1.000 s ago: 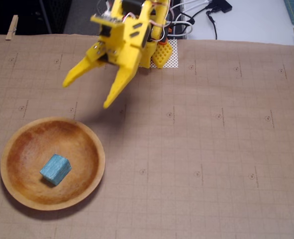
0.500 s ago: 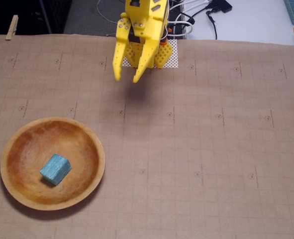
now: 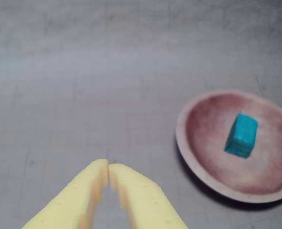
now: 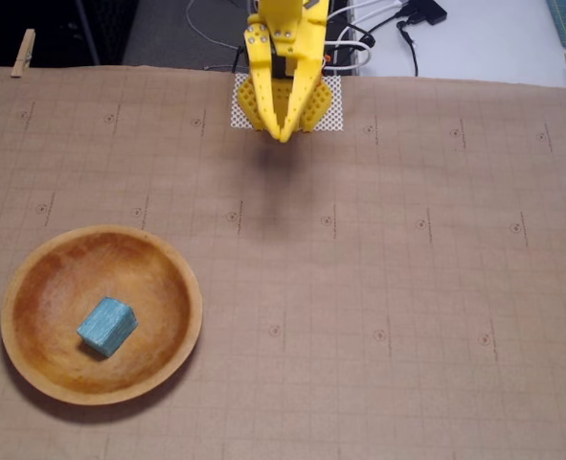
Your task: Grasp a blue block and put it in the bowl.
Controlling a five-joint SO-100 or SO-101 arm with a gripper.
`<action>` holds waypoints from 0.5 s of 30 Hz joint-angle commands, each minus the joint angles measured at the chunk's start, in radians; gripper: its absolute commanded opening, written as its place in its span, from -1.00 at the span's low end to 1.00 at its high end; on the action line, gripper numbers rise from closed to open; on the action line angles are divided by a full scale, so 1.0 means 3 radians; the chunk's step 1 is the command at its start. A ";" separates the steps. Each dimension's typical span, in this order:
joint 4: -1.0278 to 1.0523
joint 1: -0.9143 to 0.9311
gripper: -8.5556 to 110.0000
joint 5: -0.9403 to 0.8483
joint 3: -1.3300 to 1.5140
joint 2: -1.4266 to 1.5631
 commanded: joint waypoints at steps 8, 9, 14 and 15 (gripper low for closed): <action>0.0312 -0.0164 -0.91 -0.0077 0.0051 0.0020; 0.0353 -0.0174 -0.91 -0.0077 0.0087 0.0020; 0.0460 -0.0179 -0.91 -0.0092 0.0297 0.0020; 0.0460 -0.0174 -0.91 -0.0092 0.0343 0.0020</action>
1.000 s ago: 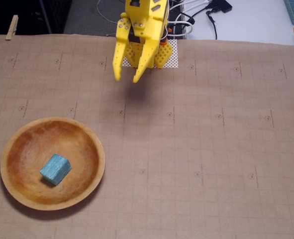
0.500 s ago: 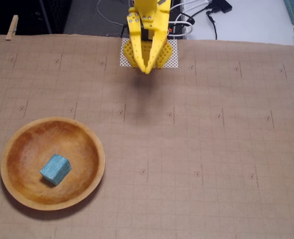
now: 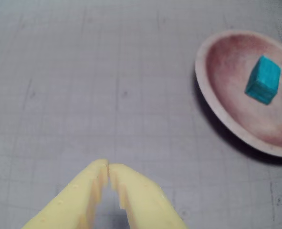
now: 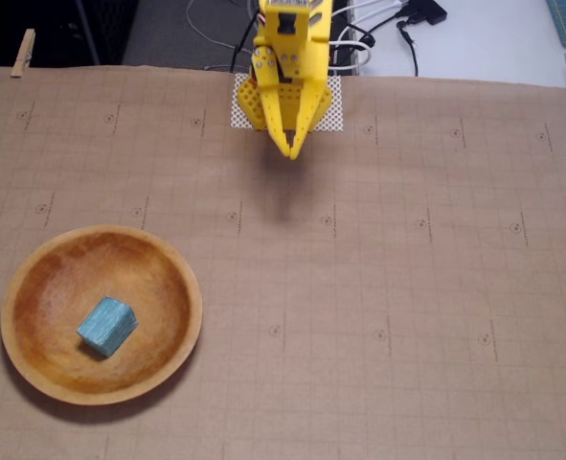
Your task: Grasp a blue block and put it in the bowl.
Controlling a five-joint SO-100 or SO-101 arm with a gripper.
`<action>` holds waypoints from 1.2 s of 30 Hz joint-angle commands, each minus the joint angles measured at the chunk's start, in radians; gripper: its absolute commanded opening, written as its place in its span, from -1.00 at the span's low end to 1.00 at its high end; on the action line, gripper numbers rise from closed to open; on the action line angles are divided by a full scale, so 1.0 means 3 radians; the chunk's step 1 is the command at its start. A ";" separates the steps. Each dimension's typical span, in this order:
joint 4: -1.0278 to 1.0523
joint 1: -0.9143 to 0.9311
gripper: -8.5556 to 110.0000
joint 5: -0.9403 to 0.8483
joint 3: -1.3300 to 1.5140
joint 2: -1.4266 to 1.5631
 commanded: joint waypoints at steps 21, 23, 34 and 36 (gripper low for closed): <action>-0.0378 0.0015 -0.91 0.0005 0.1089 0.0020; -0.0378 0.0015 -0.91 0.0005 0.1140 0.0020; -0.0148 0.0020 -0.91 -0.0010 0.1227 0.0015; -0.0005 0.0020 -0.91 0.0005 0.1227 0.0015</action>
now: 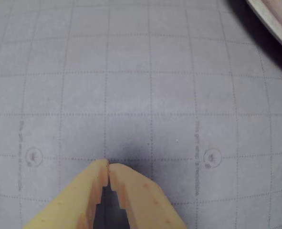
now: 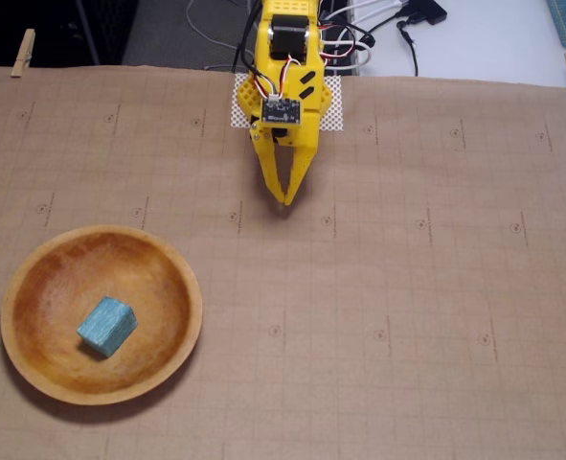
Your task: Grasp a blue block and put it in the bowl.
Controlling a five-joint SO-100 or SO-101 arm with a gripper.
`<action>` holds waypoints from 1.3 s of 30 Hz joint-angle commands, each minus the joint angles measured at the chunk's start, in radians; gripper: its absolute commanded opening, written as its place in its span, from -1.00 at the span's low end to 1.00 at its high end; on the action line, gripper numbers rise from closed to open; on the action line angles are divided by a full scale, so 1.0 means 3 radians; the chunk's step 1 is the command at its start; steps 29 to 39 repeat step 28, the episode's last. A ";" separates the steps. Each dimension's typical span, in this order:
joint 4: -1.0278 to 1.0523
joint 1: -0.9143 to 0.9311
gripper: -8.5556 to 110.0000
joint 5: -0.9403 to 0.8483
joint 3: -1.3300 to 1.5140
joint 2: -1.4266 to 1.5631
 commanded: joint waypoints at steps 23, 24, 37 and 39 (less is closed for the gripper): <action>0.0317 0.0005 -0.91 -0.0015 -0.0056 0.0020; 0.0317 0.0005 -0.91 -0.0015 -0.0056 0.0020; 0.0317 0.0005 -0.91 -0.0015 -0.0056 0.0020; 0.0317 0.0005 -0.91 -0.0015 -0.0056 0.0020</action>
